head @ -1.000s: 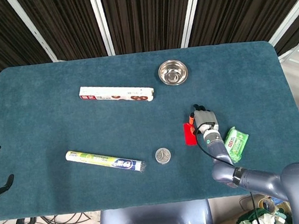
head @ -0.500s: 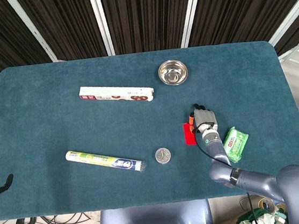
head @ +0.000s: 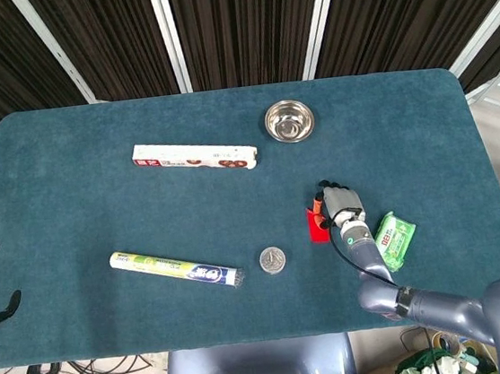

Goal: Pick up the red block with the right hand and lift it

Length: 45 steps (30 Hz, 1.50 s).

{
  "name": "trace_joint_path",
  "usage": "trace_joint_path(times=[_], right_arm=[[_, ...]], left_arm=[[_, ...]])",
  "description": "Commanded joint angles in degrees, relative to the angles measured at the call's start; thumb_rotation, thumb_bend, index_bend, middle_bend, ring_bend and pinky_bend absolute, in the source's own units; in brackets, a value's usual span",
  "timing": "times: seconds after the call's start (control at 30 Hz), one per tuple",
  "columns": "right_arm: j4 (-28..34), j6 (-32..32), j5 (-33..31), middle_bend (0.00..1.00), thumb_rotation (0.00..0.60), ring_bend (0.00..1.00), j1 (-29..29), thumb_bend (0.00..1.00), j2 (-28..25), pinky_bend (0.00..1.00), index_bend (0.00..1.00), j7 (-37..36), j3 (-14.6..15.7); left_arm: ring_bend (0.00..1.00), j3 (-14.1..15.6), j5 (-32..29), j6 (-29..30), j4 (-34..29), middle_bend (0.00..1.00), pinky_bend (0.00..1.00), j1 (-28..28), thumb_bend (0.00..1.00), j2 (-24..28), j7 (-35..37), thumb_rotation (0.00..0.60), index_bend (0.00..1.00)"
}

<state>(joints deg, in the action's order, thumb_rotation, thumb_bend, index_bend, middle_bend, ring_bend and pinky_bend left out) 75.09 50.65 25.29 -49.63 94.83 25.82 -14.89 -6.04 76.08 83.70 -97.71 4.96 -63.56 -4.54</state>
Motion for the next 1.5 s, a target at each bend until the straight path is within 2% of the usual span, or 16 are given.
trace_joint_path(times=[0.03,0.33,0.47,0.73,0.9,1.0,1.2,1.37,1.5], right_arm=[[6.45,0.74,2.19,0.13,0.6,0.12,2.01,0.52,-3.96,0.14,0.73,-1.18,0.55],[22.36,5.26,10.5,0.13,0.6,0.12,6.25,0.52,-10.79,0.14,0.73,-4.33,2.03],[29.16,5.85,10.29,0.13,0.6,0.12,6.33,0.52,-13.76,0.14,0.73,-4.47,1.3],[29.91,5.48,8.01,0.12,0.6,0.12,3.92,0.52,-15.48,0.14,0.73,-3.75,-1.35],[29.21,-0.7,4.9,0.12,0.6,0.12,1.86,0.53,-18.61,0.14,0.73,-8.18,-5.4],[27.24,-3.34,4.32,0.12,0.6,0.12,1.08,0.53,-20.33,0.14,0.73,-10.57,-6.82],[27.69,-8.82,5.07,0.11,0.6,0.12,0.1,0.53,-23.75,0.14,0.73,-16.3,-9.66],[29.34,-7.32,6.5,0.11,0.6,0.12,-1.89,0.53,-24.81,0.14,0.73,-16.91,-10.59],[31.43,-4.79,4.05,0.11,0.6,0.12,-4.58,0.53,-25.57,0.14,0.73,-14.84,-10.27]], left_arm=[[0.05,0.02,-0.02,0.01,0.01,0.06,0.03,-0.03,0.31,-0.03,0.01,0.6,0.14],[0.05,-0.04,0.05,0.27,0.06,0.06,0.03,-0.12,0.31,-0.22,0.15,0.6,0.14],[0.05,-0.06,-0.02,0.21,0.09,0.06,0.03,-0.08,0.31,-0.29,-0.04,0.6,0.14],[0.05,-0.06,0.09,0.26,0.02,0.06,0.03,-0.11,0.31,-0.25,0.19,0.6,0.14],[0.05,-0.08,-0.08,-0.02,-0.02,0.06,0.03,-0.03,0.31,-0.14,0.2,0.6,0.14],[0.05,-0.12,-0.24,-0.09,-0.13,0.06,0.03,-0.03,0.31,-0.07,0.29,0.6,0.14],[0.05,-0.24,-0.65,-0.21,-0.25,0.06,0.03,0.05,0.31,-0.2,-0.17,0.6,0.14],[0.05,-0.42,-1.17,-0.38,-0.27,0.06,0.03,0.14,0.31,-0.26,-0.5,0.6,0.14],[0.05,-0.65,-1.73,-0.52,-0.35,0.06,0.03,0.2,0.31,-0.3,-0.55,0.6,0.14]])
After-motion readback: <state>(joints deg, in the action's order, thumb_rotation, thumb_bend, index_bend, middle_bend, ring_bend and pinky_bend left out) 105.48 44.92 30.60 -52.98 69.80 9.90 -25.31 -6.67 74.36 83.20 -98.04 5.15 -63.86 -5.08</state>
